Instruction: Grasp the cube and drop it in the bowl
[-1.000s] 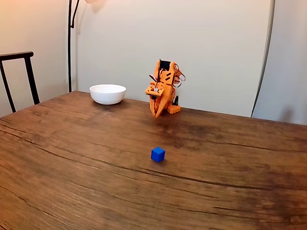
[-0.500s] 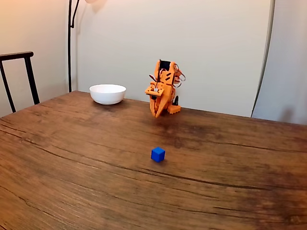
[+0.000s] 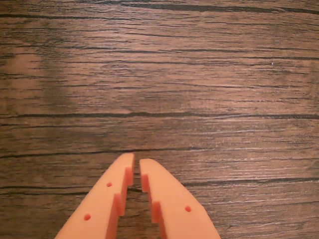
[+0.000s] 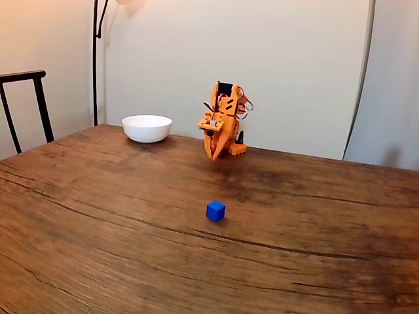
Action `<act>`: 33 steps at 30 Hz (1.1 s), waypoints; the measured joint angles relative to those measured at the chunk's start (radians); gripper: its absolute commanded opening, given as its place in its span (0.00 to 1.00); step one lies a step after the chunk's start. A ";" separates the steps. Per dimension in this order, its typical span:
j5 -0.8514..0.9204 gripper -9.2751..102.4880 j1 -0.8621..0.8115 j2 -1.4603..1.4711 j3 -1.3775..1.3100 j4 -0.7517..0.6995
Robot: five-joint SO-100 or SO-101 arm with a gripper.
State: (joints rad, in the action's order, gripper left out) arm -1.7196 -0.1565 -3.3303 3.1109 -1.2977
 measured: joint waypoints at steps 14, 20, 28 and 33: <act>0.006 0.08 0.072 0.009 -0.218 -0.032; 0.000 0.08 0.118 0.018 -0.357 -0.032; 0.008 0.08 0.135 0.104 -0.460 0.117; 0.051 0.08 0.209 0.347 -0.526 0.318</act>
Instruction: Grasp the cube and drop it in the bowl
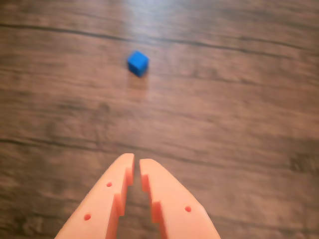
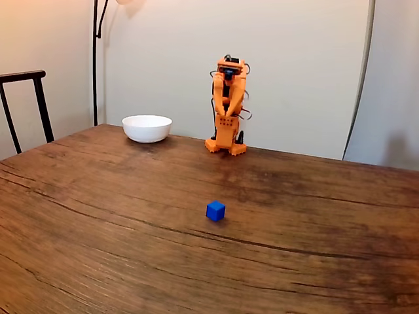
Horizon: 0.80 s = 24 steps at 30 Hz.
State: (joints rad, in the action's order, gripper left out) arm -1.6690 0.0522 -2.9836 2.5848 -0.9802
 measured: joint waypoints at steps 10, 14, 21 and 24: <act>0.006 0.08 0.084 0.511 -0.242 0.179; 0.025 0.08 0.097 0.640 -0.331 0.184; 0.109 0.08 0.123 0.844 -0.423 0.247; 0.109 0.08 0.127 0.939 -0.460 0.325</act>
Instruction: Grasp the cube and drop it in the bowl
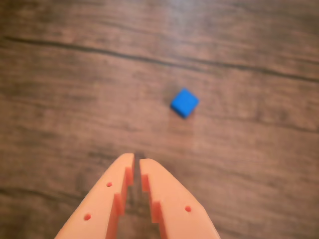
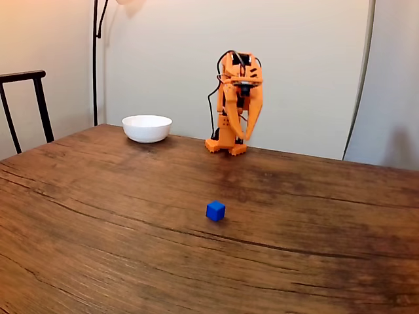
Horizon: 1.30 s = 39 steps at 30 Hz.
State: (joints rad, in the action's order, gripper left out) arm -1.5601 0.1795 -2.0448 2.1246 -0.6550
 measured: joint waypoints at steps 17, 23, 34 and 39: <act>0.129 0.08 -0.002 0.485 -0.331 0.054; 0.163 0.12 0.005 0.600 -0.446 0.054; 0.268 0.40 0.003 0.753 -0.569 0.054; 0.279 0.42 -0.008 0.772 -0.589 0.054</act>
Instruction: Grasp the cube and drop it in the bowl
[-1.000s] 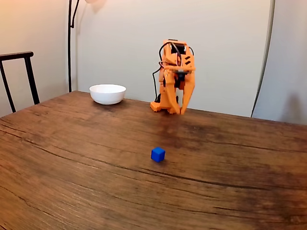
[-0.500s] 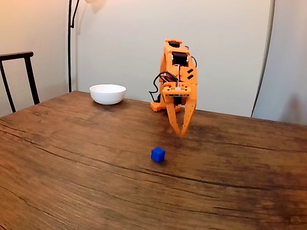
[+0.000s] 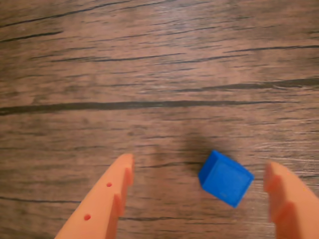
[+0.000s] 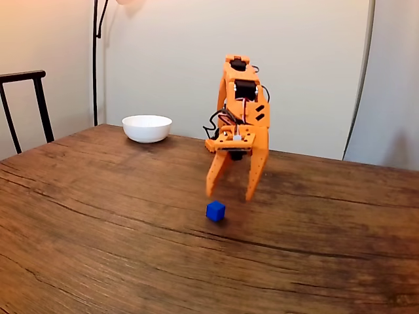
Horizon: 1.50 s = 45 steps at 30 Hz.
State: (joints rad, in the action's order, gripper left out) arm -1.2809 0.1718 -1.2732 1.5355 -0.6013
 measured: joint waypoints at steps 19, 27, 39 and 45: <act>0.311 0.49 -0.011 0.009 -0.120 -0.371; 0.310 0.49 -0.015 0.009 -0.121 -0.371; 0.308 0.48 -0.038 0.302 -0.339 -0.324; 0.307 0.48 -0.038 0.440 -0.517 -0.331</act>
State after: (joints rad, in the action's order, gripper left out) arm -0.9741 0.1335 -0.8330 1.0186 -0.9327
